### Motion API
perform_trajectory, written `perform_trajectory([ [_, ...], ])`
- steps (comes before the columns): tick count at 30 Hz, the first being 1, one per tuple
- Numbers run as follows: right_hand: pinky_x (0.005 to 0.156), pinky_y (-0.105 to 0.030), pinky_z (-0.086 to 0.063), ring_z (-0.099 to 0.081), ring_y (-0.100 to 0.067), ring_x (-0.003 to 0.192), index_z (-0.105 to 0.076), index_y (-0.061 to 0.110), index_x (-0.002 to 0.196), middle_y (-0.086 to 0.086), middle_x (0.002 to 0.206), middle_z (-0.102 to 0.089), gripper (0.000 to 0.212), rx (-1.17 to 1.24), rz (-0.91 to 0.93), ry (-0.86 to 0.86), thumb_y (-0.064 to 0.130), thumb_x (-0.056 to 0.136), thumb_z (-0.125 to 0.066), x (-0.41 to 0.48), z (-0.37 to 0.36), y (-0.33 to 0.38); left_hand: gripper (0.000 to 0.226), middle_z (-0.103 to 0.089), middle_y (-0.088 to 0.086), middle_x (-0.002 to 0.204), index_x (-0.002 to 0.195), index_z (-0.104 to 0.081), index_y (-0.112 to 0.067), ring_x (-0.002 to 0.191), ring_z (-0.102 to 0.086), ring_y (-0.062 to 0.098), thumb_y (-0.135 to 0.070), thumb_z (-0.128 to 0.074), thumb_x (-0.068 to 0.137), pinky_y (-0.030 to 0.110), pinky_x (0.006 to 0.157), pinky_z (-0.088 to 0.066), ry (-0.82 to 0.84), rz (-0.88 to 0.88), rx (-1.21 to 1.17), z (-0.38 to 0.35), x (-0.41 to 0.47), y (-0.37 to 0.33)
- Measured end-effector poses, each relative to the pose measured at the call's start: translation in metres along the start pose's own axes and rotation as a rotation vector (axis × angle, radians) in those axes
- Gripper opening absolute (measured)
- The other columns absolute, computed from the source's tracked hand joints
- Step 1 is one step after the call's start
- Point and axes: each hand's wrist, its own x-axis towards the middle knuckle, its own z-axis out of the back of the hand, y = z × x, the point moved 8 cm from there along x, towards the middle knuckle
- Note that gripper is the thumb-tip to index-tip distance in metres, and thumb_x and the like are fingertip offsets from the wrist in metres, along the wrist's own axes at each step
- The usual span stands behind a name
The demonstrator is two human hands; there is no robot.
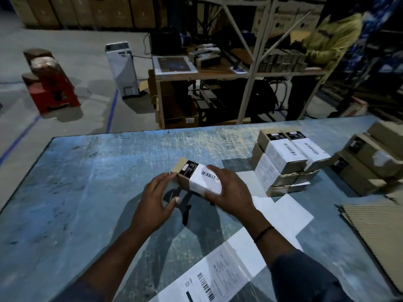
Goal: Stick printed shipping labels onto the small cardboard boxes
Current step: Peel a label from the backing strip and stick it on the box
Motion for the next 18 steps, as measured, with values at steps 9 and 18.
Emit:
perform_trajectory([
  [9, 0.085, -0.041, -0.052, -0.058, -0.033, 0.113, -0.055, 0.032, 0.136, -0.012, 0.12, -0.064, 0.067, -0.148, -0.343, -0.478, 0.06, 0.078, -0.074, 0.01, 0.167, -0.088, 0.036, -0.051, -0.011, 0.143, 0.129, -0.065, -0.031, 0.135, -0.048, 0.011, -0.037, -0.066, 0.094, 0.038, 0.111, -0.043, 0.025, -0.118, -0.084, -0.016, 0.0, -0.04],
  [18, 0.083, -0.042, -0.05, -0.06, -0.037, 0.109, -0.058, 0.03, 0.131, -0.016, 0.113, -0.064, 0.062, -0.249, -0.632, -0.458, 0.061, 0.078, -0.07, 0.0, 0.192, -0.16, 0.023, -0.057, -0.02, 0.133, 0.115, -0.071, -0.039, 0.125, -0.056, 0.007, -0.043, -0.067, 0.093, 0.041, 0.102, -0.051, 0.045, -0.084, -0.112, -0.024, -0.005, -0.045],
])
